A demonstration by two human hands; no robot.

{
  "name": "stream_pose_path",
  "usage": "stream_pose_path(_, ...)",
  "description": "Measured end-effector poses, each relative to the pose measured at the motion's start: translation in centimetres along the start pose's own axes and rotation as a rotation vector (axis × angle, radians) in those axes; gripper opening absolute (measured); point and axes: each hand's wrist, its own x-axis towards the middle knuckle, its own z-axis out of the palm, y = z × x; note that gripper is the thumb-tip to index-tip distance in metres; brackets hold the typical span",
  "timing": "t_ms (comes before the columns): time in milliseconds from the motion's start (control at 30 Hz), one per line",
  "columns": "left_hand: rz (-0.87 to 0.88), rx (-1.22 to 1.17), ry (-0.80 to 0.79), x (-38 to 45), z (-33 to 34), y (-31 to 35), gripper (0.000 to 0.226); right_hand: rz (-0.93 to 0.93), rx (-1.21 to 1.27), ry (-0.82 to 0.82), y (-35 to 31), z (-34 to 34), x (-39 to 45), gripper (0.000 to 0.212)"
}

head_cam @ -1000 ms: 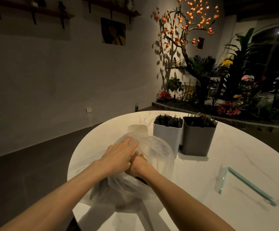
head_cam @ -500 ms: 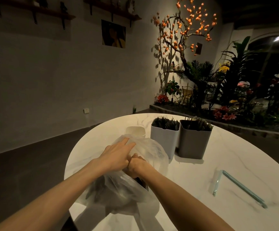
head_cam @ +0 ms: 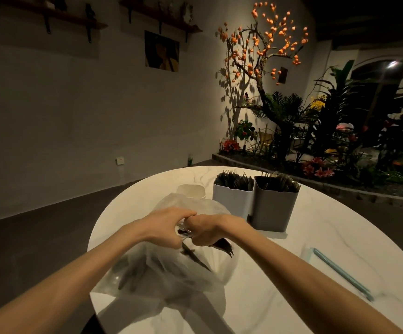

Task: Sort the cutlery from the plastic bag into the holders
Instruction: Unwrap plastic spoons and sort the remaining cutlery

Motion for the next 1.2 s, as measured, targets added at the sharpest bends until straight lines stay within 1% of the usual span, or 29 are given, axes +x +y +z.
stream_pose_path(33, 0.013, -0.031, -0.022, 0.1, 0.2, 0.2, 0.080, 0.003, 0.010, -0.004, 0.5, -0.1, -0.4, 0.039)
stream_pose_path(67, 0.017, -0.010, -0.019, 0.3, 0.5, 0.4, 0.081, -0.003, 0.017, -0.009, 1.1, -0.1, -0.7, 0.040)
stream_pose_path(133, 0.046, 0.177, 0.030, 0.9, 1.2, 0.9, 0.070, -0.028, 0.028, -0.023, 1.9, -0.2, -1.6, 0.038)
stream_pose_path(200, 0.067, 0.355, 0.087, 1.6, 1.9, 1.4, 0.058, -0.084, 0.079, -0.058, 2.4, -0.1, -2.7, 0.041)
stream_pose_path(267, 0.077, 0.369, 0.125, 2.3, 2.7, 2.2, 0.049, -0.125, 0.121, -0.070, 3.0, 0.0, -3.7, 0.044)
stream_pose_path(333, 0.079, 0.253, 0.114, 3.1, 3.6, 2.9, 0.045, -0.122, 0.155, -0.047, 4.1, 0.0, -4.6, 0.036)
stream_pose_path(400, 0.058, 0.038, 0.019, 3.6, 4.6, 3.6, 0.043, -0.098, 0.242, -0.031, 5.7, 0.1, -5.4, 0.027)
stream_pose_path(433, 0.055, -0.062, -0.030, 3.8, 5.1, 4.0, 0.041, -0.086, 0.294, -0.021, 6.5, 0.1, -5.8, 0.027)
stream_pose_path(500, 0.078, -0.198, -0.091, 4.1, 5.8, 4.6, 0.034, -0.072, 0.394, -0.016, 8.0, -0.1, -6.7, 0.028)
stream_pose_path(600, 0.122, -0.395, -0.210, 4.6, 6.3, 6.0, 0.015, -0.042, 0.541, -0.043, 10.5, -0.7, -8.1, 0.035)
stream_pose_path(700, 0.120, -0.605, -0.278, 5.1, 6.5, 7.1, 0.016, 0.008, 0.681, -0.038, 13.2, -1.7, -10.4, 0.047)
stream_pose_path(767, 0.109, -0.782, -0.325, 5.2, 6.9, 7.4, 0.016, 0.002, 0.838, 0.067, 14.7, -2.3, -12.4, 0.047)
stream_pose_path(867, 0.145, -1.088, -0.303, 5.8, 8.0, 7.6, 0.022, -0.127, 1.292, 0.330, 16.3, -1.6, -14.3, 0.048)
stream_pose_path(900, 0.149, -1.172, -0.282, 6.1, 8.5, 7.7, 0.025, -0.157, 1.398, 0.421, 16.5, -0.8, -14.2, 0.047)
stream_pose_path(933, 0.144, -1.235, -0.262, 6.5, 9.1, 7.9, 0.026, -0.156, 1.447, 0.516, 16.5, 0.3, -13.6, 0.047)
stream_pose_path(1000, 0.126, -1.315, -0.244, 7.2, 10.1, 8.3, 0.026, -0.123, 1.442, 0.664, 16.0, 2.7, -11.6, 0.045)
stream_pose_path(1067, 0.110, -1.347, -0.250, 7.9, 11.6, 8.9, 0.027, -0.106, 1.417, 0.754, 15.4, 5.4, -9.4, 0.038)
stream_pose_path(1100, 0.100, -1.347, -0.245, 8.2, 12.4, 9.1, 0.030, -0.107, 1.446, 0.799, 15.2, 6.7, -8.4, 0.033)
stream_pose_path(1200, 0.043, -1.391, -0.181, 8.6, 14.5, 9.3, 0.046, -0.070, 1.672, 0.906, 14.8, 9.0, -7.1, 0.022)
